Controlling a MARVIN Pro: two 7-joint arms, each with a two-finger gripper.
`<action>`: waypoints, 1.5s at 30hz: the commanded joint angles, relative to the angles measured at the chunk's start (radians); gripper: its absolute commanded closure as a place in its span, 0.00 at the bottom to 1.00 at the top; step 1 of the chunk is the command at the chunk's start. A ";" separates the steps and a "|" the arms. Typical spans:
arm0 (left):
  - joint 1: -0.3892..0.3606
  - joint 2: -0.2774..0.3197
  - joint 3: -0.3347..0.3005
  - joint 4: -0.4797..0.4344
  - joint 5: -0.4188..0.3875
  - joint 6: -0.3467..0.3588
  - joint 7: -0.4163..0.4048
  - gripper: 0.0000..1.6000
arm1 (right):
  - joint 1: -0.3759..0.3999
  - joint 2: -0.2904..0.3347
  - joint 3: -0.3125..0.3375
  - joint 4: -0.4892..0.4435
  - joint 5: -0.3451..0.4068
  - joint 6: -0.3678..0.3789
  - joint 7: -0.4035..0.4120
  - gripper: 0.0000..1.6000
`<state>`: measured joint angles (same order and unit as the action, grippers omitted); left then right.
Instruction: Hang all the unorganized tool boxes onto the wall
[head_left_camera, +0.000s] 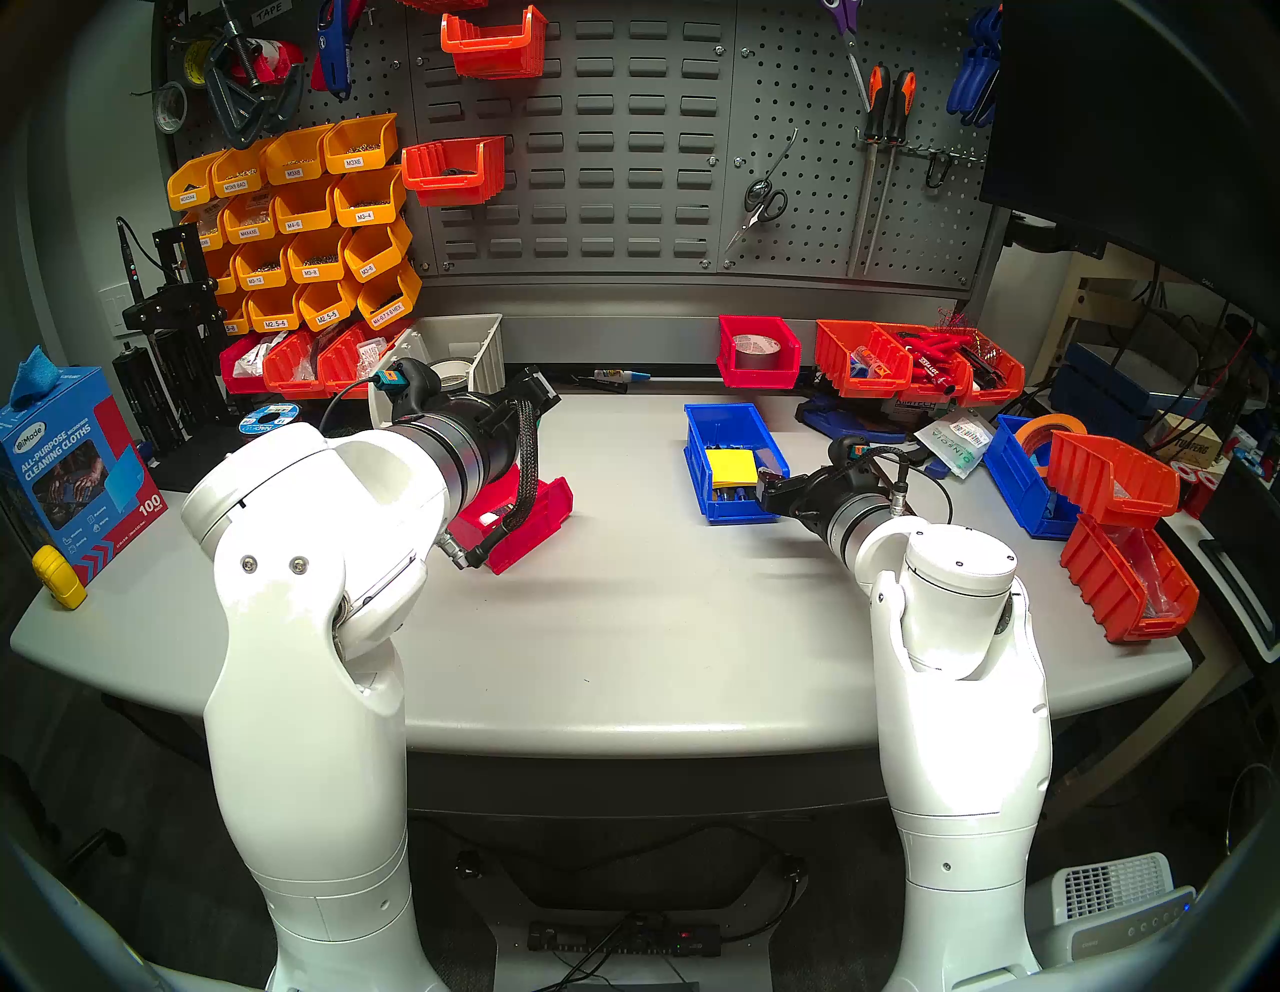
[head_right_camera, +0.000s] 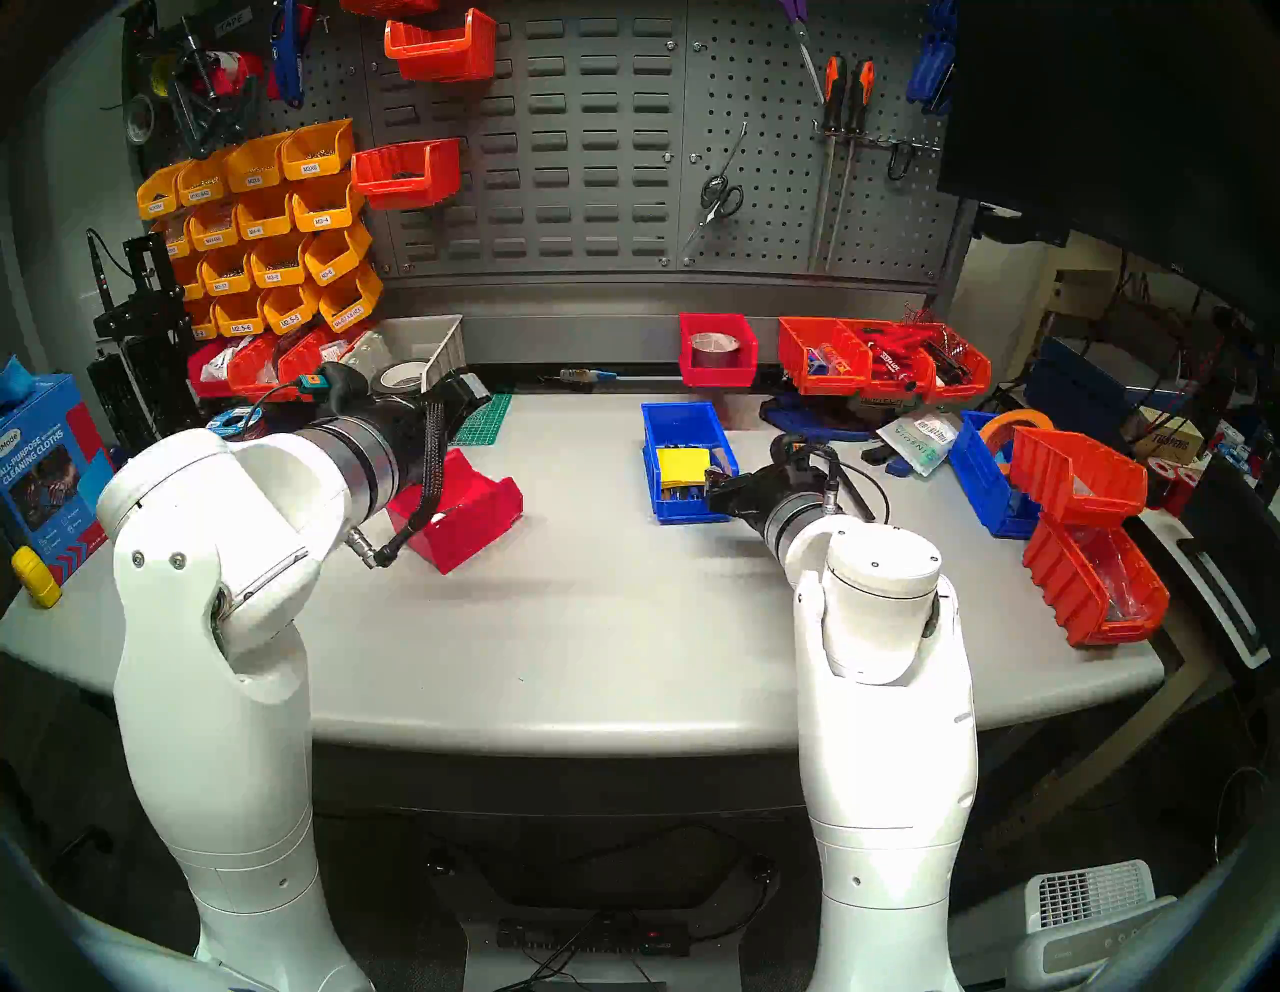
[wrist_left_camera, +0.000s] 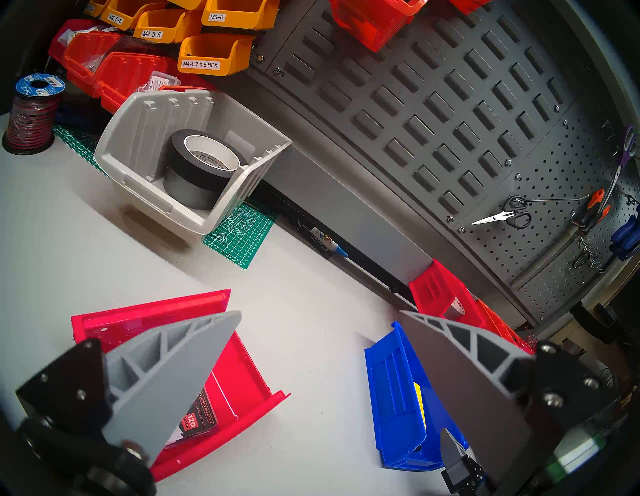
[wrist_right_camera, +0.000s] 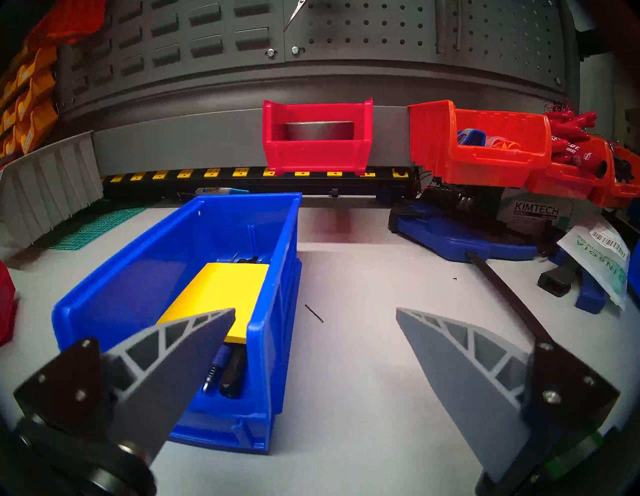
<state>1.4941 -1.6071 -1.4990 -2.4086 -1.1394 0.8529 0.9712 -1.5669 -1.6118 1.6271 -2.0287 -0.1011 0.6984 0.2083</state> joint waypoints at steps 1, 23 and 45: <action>-0.002 0.001 0.001 -0.010 0.001 0.000 0.000 0.00 | 0.013 -0.002 -0.005 0.009 0.013 -0.025 -0.016 0.00; -0.002 0.001 0.001 -0.010 0.001 0.000 0.000 0.00 | 0.023 0.016 -0.003 0.052 0.038 -0.021 -0.009 0.80; -0.002 0.001 0.001 -0.010 0.001 0.000 0.000 0.00 | 0.009 0.080 -0.014 0.028 0.080 -0.032 0.095 1.00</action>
<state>1.4942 -1.6071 -1.4990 -2.4087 -1.1394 0.8529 0.9712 -1.5539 -1.5548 1.6317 -1.9718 -0.0272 0.6772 0.2679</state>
